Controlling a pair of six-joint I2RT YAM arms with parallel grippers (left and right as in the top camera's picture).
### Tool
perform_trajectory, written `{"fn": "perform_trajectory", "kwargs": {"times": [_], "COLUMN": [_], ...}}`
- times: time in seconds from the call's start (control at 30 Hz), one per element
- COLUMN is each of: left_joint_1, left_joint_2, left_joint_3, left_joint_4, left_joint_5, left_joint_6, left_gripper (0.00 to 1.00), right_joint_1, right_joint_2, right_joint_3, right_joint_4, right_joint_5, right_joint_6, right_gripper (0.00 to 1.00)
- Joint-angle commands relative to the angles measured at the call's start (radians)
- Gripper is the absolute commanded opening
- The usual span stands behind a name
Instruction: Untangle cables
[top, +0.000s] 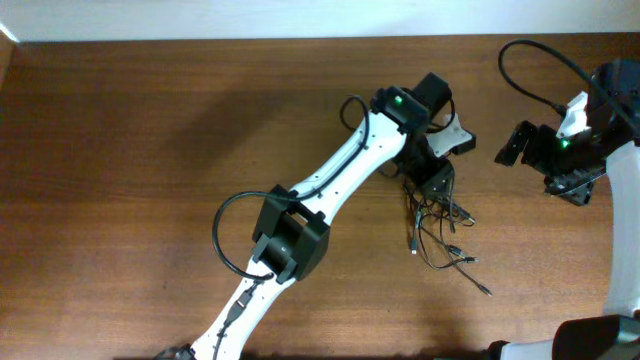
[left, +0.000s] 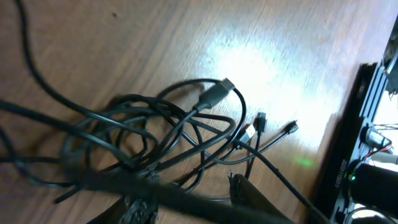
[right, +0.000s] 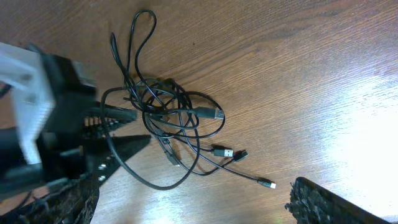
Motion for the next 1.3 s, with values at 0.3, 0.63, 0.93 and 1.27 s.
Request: {"fn": "perform_trajectory", "kwargs": {"times": [0.3,0.63,0.93,1.27], "left_joint_1": [-0.018,0.227,0.288,0.338], "left_joint_2": [0.073,-0.088,-0.106,-0.155], "left_joint_3": [-0.079,0.389,0.433,0.434], "left_joint_4": [0.146,-0.268,-0.326,-0.320], "left_joint_5": [-0.127,0.075,0.306,0.597], "left_joint_6": [0.052,-0.116,-0.151,-0.151], "left_gripper": [0.24,0.00,0.00,0.00], "right_joint_1": [-0.003,0.117,0.277,0.277], "right_joint_2": [0.003,0.003,0.087,0.288], "right_joint_3": [0.000,-0.006,-0.008,-0.008], "right_joint_4": [-0.018,0.076,0.411,0.480], "right_joint_5": [0.012,-0.304,-0.300,-0.149], "right_joint_6": [-0.041,-0.100,0.181,0.253], "right_gripper": [0.99,0.98,0.92,0.86]}}
